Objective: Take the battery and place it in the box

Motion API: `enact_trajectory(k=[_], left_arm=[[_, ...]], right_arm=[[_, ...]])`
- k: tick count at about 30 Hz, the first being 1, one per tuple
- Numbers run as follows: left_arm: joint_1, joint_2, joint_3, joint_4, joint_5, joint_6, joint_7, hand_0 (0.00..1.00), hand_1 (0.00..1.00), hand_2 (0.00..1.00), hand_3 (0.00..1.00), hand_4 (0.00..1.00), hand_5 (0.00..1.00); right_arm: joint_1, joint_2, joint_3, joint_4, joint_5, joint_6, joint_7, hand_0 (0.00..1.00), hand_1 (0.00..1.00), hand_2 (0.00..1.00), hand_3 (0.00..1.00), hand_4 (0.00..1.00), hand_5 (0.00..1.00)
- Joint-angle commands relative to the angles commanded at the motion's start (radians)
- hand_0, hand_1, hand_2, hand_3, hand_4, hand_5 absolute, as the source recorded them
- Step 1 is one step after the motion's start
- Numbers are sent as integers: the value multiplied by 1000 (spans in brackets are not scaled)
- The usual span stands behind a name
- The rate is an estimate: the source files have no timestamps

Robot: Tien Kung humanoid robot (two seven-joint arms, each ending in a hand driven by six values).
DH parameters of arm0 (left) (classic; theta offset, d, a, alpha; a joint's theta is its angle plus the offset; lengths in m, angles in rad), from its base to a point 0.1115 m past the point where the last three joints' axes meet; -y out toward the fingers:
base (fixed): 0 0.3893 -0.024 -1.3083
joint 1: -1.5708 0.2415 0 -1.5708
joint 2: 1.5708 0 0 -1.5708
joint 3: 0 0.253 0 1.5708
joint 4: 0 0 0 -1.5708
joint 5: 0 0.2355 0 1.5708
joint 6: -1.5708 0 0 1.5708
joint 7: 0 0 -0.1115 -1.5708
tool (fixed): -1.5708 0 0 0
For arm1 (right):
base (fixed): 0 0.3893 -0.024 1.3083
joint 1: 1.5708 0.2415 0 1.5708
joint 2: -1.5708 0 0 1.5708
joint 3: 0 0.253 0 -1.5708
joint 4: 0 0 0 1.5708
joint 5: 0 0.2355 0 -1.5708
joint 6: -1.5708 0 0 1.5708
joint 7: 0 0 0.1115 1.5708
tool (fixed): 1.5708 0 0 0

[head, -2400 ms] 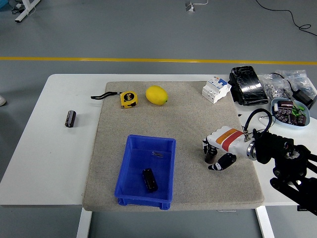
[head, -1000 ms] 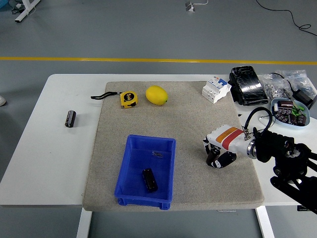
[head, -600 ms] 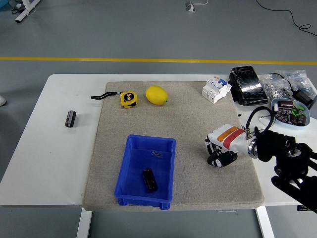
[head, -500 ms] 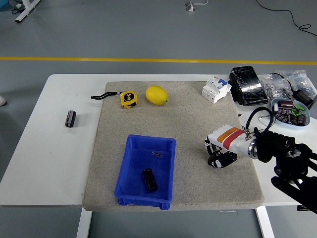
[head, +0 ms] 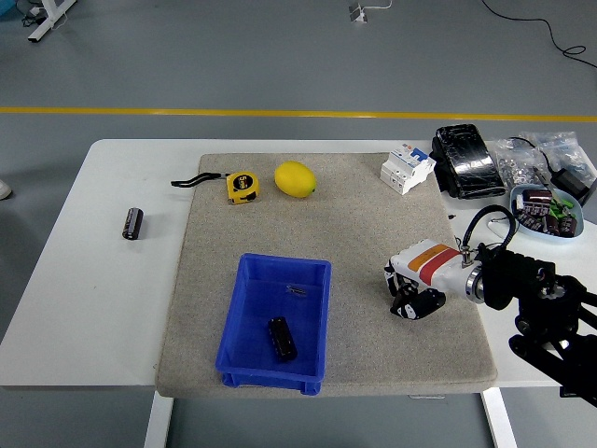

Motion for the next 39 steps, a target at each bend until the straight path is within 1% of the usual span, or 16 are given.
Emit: enact_trajectory(k=[1,6,7,13,14,25,37,38,39], left_arm=[[0,0,0,0,0,0,0,673,638,659,636,655,679],[1,0,1,0,-2,0,-1,673,638,659,636,655,679],[1,-1,0,0,-1,0,0,672,638,659,636,655,679],[1,0,1,0,-1,-1,-1,672,638,659,636,655,679],[0,0,2,0,-1,-1,-1,672,638,659,636,655,678],[1,0,1,1,-2,-1,-2,671,638,659,634,655,679],[3,0,1,0,-3,-3,-2,671,641,659,636,656,679],[4,0,1,0,-3,-4,-2,672,641,659,637,655,679],[4,0,1,0,-3,-4,-2,672,641,659,637,655,679]], right_arm=[[-1,1,0,0,1,0,0,183,360,449,453,762,320],[-4,3,1,2,11,-1,1,183,360,449,453,762,320],[-5,4,1,3,14,-1,1,197,359,444,448,757,325],[-8,4,4,4,27,-6,-1,197,359,444,448,757,325],[-8,4,4,5,29,-6,-2,225,366,440,444,750,314],[-7,3,3,8,33,-9,0,232,365,436,442,746,314],[-7,3,4,16,34,-10,3,238,358,429,439,752,294],[-7,3,4,17,34,-11,3,239,357,425,440,761,265],[-7,3,5,17,33,-11,4,239,357,425,440,761,265]])
